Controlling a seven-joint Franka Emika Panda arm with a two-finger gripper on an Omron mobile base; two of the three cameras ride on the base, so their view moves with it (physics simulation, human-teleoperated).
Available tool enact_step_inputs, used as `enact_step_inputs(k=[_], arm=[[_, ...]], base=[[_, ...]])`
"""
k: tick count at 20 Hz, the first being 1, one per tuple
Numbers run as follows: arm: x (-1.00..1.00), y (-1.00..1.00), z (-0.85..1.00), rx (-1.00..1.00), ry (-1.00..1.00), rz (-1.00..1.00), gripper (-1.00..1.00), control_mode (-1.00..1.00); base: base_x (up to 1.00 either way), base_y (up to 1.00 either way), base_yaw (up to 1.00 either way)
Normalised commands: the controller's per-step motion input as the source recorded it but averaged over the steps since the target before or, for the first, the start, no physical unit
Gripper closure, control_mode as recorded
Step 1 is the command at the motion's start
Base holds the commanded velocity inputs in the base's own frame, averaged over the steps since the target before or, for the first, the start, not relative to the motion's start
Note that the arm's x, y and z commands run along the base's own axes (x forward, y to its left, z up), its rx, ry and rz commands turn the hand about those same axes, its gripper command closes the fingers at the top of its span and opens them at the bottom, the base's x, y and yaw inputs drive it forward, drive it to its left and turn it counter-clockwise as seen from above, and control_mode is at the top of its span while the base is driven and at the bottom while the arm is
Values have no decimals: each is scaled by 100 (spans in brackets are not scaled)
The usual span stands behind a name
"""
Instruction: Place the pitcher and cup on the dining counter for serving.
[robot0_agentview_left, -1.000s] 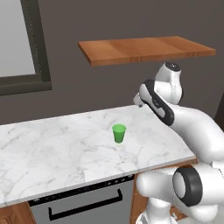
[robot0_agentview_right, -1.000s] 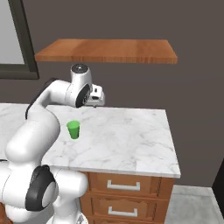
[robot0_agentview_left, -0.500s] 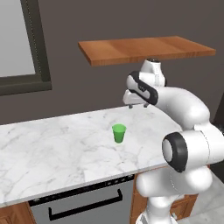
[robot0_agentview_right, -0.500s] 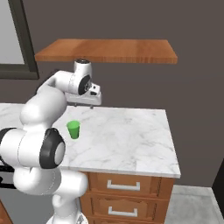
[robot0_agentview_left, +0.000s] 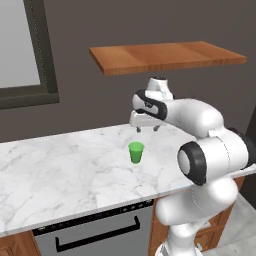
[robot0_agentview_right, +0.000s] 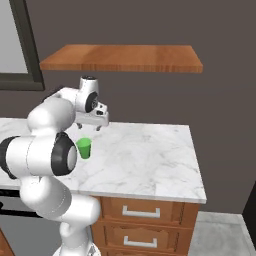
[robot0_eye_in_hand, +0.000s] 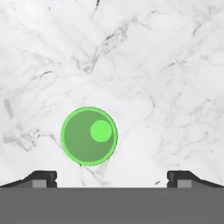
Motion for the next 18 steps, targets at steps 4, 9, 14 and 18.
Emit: enact_step_inputs(k=[4, 9, 14, 18], arm=[[0, 13, -64, -2, 4, 0, -100, -100], [18, 13, -54, -3, 2, 0, -100, -100], [31, 1, -39, -4, 0, 0, -100, -100], [14, 0, -33, -1, 0, 0, -100, -100]], base=[[0, 0, 0], [0, 0, 0], [0, 0, 0], [0, 0, 0]])
